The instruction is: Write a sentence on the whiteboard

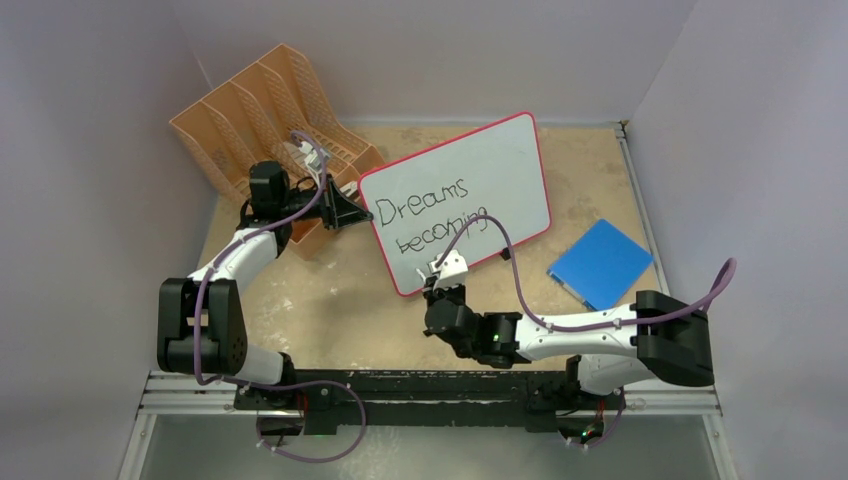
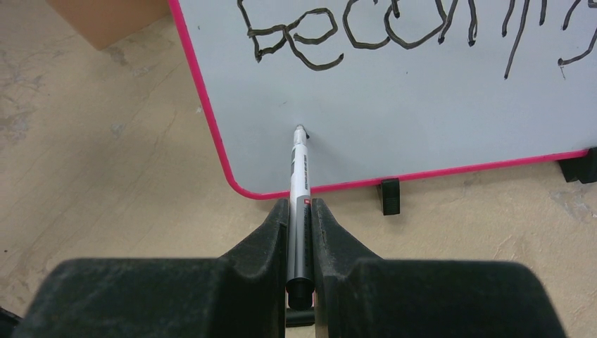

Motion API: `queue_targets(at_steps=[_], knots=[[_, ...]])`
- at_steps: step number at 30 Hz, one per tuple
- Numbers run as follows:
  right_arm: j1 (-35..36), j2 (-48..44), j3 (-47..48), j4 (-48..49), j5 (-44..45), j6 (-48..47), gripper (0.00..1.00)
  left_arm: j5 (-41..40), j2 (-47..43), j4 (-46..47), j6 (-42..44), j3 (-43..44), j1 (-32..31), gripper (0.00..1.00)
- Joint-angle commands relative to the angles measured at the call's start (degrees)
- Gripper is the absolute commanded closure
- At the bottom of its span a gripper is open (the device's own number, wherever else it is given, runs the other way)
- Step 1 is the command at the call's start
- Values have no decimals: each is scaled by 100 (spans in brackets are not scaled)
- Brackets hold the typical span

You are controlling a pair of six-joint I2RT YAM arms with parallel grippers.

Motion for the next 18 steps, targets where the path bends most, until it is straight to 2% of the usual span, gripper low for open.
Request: queue_targets(at_steps=[1,8,18], knots=[[-29,-15,248,412,69,-237,100,-114,-87,247,63,127,56,100],[-31,7,245,443,-248,-358,100,-118,-93,247,55,128,53,100],[-28,55,283,10,-491,-145,100,-126,-102,247,55,135,53,100]])
